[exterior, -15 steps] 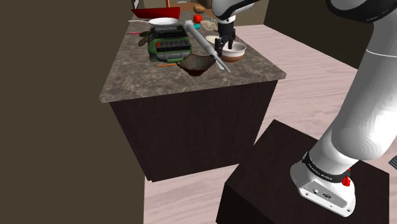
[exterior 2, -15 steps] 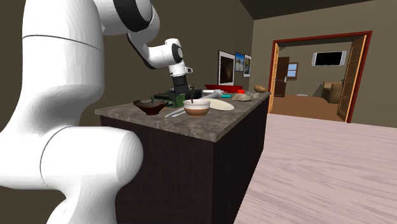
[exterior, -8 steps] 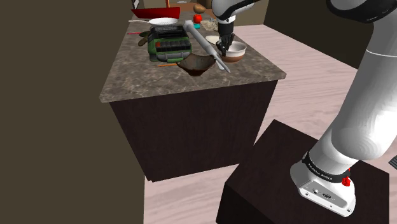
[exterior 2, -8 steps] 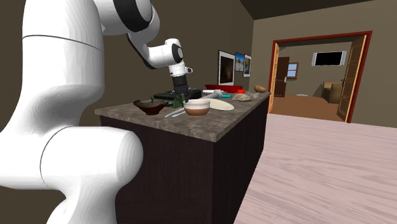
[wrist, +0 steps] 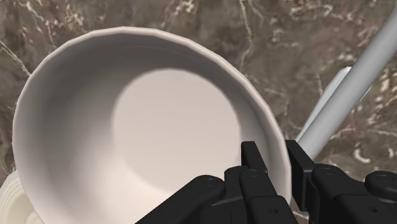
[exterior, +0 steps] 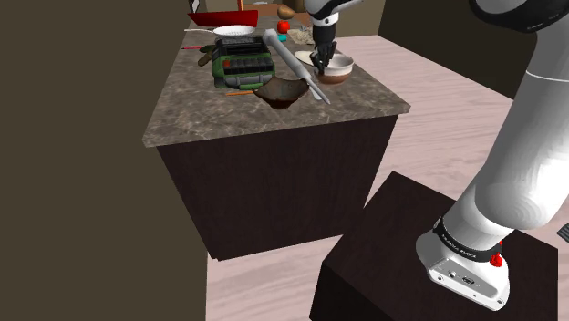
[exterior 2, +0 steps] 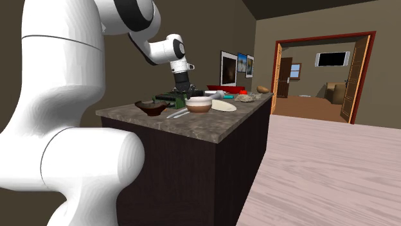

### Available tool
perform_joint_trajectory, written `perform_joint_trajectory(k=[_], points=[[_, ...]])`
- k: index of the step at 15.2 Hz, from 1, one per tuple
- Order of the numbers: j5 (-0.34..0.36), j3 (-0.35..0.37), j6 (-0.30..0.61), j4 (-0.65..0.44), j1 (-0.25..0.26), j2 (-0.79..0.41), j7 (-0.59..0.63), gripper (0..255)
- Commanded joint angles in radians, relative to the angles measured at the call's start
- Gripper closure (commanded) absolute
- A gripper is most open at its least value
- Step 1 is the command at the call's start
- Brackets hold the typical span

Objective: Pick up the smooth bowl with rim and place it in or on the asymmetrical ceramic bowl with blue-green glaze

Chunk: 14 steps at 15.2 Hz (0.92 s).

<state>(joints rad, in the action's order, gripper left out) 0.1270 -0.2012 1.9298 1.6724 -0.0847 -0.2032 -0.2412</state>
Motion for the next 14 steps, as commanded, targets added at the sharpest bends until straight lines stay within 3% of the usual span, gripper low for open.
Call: perform_joint_trajectory(k=[1,14], points=[[0.000,0.000,-0.024,-0.020,0.000,0.005,-0.003,255],[-0.007,-0.001,-0.198,-0.201,-0.001,-0.001,-0.027,255]])
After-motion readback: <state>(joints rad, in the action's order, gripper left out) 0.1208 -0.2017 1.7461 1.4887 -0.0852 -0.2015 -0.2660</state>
